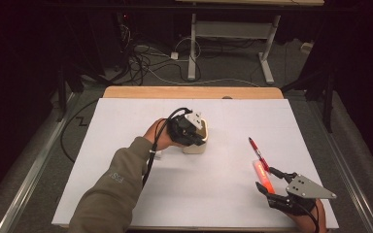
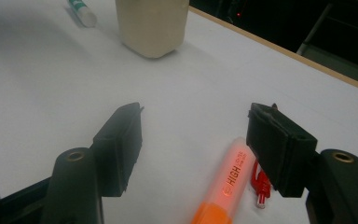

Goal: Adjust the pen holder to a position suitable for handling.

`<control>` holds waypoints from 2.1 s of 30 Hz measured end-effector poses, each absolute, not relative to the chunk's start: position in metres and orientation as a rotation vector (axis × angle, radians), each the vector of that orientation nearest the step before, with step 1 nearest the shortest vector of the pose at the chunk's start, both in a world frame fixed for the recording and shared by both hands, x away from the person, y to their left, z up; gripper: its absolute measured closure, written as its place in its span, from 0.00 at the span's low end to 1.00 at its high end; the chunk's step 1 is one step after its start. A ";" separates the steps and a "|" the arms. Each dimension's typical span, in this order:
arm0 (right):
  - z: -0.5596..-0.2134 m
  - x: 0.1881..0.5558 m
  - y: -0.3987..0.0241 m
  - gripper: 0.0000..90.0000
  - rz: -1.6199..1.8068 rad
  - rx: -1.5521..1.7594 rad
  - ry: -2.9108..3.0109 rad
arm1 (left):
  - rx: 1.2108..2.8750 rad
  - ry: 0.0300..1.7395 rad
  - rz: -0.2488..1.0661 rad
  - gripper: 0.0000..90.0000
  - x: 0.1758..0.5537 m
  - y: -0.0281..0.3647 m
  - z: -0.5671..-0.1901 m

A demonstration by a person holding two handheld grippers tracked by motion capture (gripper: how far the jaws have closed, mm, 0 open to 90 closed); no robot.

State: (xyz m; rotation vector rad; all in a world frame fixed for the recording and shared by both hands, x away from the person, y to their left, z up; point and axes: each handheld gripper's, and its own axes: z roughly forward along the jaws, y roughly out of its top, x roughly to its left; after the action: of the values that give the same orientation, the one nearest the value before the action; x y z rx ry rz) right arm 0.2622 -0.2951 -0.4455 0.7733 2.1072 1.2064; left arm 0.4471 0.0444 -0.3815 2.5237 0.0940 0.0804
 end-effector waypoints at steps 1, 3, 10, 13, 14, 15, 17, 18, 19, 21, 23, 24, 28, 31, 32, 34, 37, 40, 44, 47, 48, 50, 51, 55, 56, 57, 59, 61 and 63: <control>-0.446 0.262 -0.295 0.40 1.205 0.772 2.109 | 2.527 0.102 0.106 0.88 0.447 0.045 -0.380; -0.446 0.262 -0.294 0.40 1.199 0.770 2.113 | 2.509 0.141 0.123 0.86 0.451 0.051 -0.378; -0.445 0.262 -0.295 0.39 1.197 0.767 2.112 | 2.488 0.122 0.149 0.83 0.448 0.052 -0.374; -0.445 0.262 -0.295 0.39 1.193 0.765 2.109 | 2.457 0.137 0.170 0.82 0.442 0.055 -0.368; -0.444 0.261 -0.296 0.39 1.194 0.770 2.103 | 2.453 0.145 0.185 0.79 0.439 0.056 -0.366; -0.444 0.261 -0.296 0.39 1.196 0.771 2.100 | 2.444 0.153 0.196 0.77 0.437 0.057 -0.364; -0.444 0.261 -0.296 0.39 1.197 0.769 2.100 | 2.416 0.160 0.227 0.77 0.431 0.061 -0.361; -0.444 0.261 -0.297 0.39 1.194 0.773 2.099 | 2.406 0.166 0.244 0.77 0.427 0.063 -0.359; -0.444 0.261 -0.297 0.39 1.194 0.774 2.099 | 2.401 0.168 0.261 0.75 0.425 0.065 -0.358; -0.444 0.262 -0.297 0.39 1.195 0.776 2.097 | 2.383 0.184 0.323 0.74 0.419 0.069 -0.357; -0.443 0.262 -0.297 0.40 1.196 0.772 2.094 | 2.356 0.188 0.337 0.74 0.413 0.074 -0.356; -0.443 0.262 -0.297 0.40 1.196 0.772 2.094 | 2.340 0.198 0.355 0.74 0.411 0.077 -0.356; -0.443 0.262 -0.298 0.40 1.196 0.779 2.090 | 2.317 0.223 0.429 0.68 0.402 0.085 -0.358; -0.443 0.262 -0.298 0.40 1.194 0.782 2.088 | 2.307 0.238 0.489 0.63 0.394 0.091 -0.360; -0.443 0.262 -0.298 0.40 1.194 0.782 2.088 | 2.301 0.243 0.505 0.63 0.392 0.093 -0.361; -0.443 0.262 -0.298 0.40 1.192 0.784 2.089 | 2.288 0.258 0.519 0.57 0.388 0.097 -0.364; -0.443 0.262 -0.298 0.40 1.191 0.787 2.088 | 2.278 0.272 0.584 0.46 0.379 0.102 -0.369; -0.443 0.262 -0.298 0.40 1.188 0.786 2.088 | 2.234 0.282 0.614 0.41 0.371 0.110 -0.372; -0.443 0.262 -0.298 0.39 1.188 0.785 2.089 | 2.168 0.303 0.661 0.31 0.358 0.123 -0.379; -0.443 0.262 -0.298 0.40 1.186 0.784 2.089 | 2.138 0.318 0.694 0.29 0.348 0.133 -0.386; -0.443 0.262 -0.298 0.40 1.186 0.784 2.089 | 2.131 0.324 0.698 0.29 0.345 0.136 -0.389; -0.443 0.262 -0.298 0.39 1.184 0.787 2.087 | 2.124 0.338 0.719 0.29 0.338 0.143 -0.395; -0.442 0.262 -0.298 0.39 1.185 0.787 2.086 | 2.112 0.345 0.723 0.29 0.334 0.147 -0.398; -0.442 0.262 -0.298 0.40 1.184 0.790 2.087 | 2.098 0.390 0.728 0.28 0.322 0.164 -0.408; -0.442 0.262 -0.298 0.40 1.184 0.786 2.088 | 2.095 0.399 0.723 0.26 0.320 0.168 -0.411; -0.442 0.262 -0.298 0.40 1.184 0.786 2.088 | 2.096 0.408 0.730 0.26 0.317 0.172 -0.414; -0.442 0.262 -0.298 0.40 1.184 0.782 2.090 | 2.116 0.428 0.736 0.26 0.313 0.178 -0.421; -0.442 0.262 -0.297 0.39 1.180 0.780 2.093 | 2.126 0.443 0.734 0.25 0.309 0.183 -0.425; -0.442 0.262 -0.297 0.39 1.180 0.778 2.094 | 2.132 0.460 0.718 0.25 0.306 0.187 -0.430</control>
State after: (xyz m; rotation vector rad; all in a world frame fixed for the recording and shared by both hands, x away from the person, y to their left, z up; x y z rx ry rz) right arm 0.2618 -0.2971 -0.4425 0.7784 2.0939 1.1798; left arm 0.3059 0.1872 -0.4305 2.1316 0.4596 0.7181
